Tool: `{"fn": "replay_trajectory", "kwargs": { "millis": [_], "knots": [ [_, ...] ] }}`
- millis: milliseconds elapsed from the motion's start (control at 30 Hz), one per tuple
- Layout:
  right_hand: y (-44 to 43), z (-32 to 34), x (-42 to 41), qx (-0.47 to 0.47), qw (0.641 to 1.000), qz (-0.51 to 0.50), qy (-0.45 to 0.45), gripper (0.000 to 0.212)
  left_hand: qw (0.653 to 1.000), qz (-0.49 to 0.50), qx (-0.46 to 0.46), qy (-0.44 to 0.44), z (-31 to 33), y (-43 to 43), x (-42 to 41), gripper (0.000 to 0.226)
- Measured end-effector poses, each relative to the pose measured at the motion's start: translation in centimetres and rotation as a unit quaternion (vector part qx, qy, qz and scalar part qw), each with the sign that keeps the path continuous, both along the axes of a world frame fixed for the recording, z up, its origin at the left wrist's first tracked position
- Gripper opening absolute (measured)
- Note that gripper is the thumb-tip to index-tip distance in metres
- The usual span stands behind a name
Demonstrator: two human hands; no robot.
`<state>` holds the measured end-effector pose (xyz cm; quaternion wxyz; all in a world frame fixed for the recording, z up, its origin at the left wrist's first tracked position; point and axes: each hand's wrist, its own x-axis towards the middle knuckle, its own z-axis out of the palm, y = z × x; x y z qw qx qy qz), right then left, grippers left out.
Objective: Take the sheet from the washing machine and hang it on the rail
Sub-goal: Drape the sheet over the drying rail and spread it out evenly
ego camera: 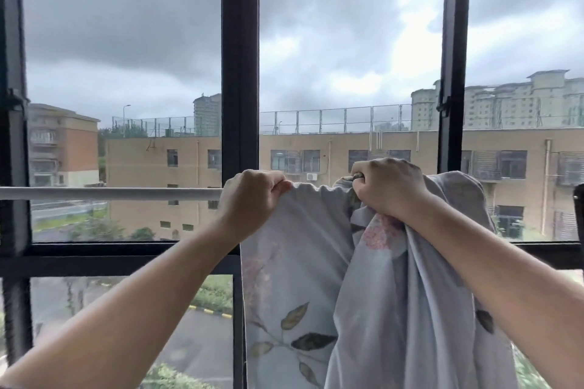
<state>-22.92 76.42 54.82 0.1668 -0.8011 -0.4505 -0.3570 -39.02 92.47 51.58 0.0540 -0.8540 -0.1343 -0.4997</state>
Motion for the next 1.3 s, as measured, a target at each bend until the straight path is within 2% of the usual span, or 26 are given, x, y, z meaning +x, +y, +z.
{"fn": "replay_trajectory", "kwargs": {
  "millis": [167, 300, 467, 667, 800, 933, 1033, 1133, 1200, 1300],
  "knots": [
    [-0.3, 0.2, -0.3, 0.021, 1.000, 0.007, 0.013, 0.022, 0.996, 0.062, 0.067, -0.006, 0.8, 1.4, -2.9, 0.027],
    [0.6, 0.7, -1.0, 0.013, 0.999, 0.011, 0.030, 0.025, 0.992, 0.093, 0.081, -0.011, 0.9, 3.5, -5.2, 0.033],
    [-0.3, 0.5, 0.0, 0.023, 0.999, -0.017, 0.030, 0.026, 0.983, 0.177, 0.019, -0.039, 0.6, 8.6, -11.7, 0.032],
    [1.2, -0.1, -1.0, 0.011, 1.000, 0.005, -0.013, 0.027, 0.976, 0.208, -0.058, -0.032, 0.6, 8.0, -10.3, 0.030],
    [0.8, -0.3, -0.7, 0.011, 1.000, -0.004, -0.014, 0.024, 0.989, 0.140, -0.036, -0.006, -0.4, 3.9, -6.4, 0.053],
    [0.4, -0.7, -0.4, 0.026, 0.999, -0.002, -0.034, 0.021, 0.997, 0.065, 0.024, 0.044, -0.2, -0.9, -1.5, 0.073],
    [0.1, -1.0, 0.0, 0.035, 0.999, -0.003, -0.041, 0.022, 0.998, 0.035, 0.015, 0.046, -0.8, -3.2, 1.6, 0.054],
    [-0.3, -1.2, 0.5, 0.043, 0.998, -0.002, -0.040, 0.022, 0.999, 0.042, 0.020, -0.028, -1.2, -3.9, 2.8, 0.032],
    [-0.5, -1.2, 0.6, 0.044, 0.998, 0.001, -0.041, 0.022, 0.998, 0.033, 0.015, -0.056, -1.1, -3.9, 2.6, 0.028],
    [-0.9, -1.0, 0.2, 0.046, 0.998, 0.016, -0.027, 0.023, 0.998, 0.032, 0.008, -0.048, -0.7, -3.6, 2.4, 0.030]
  ]
}}
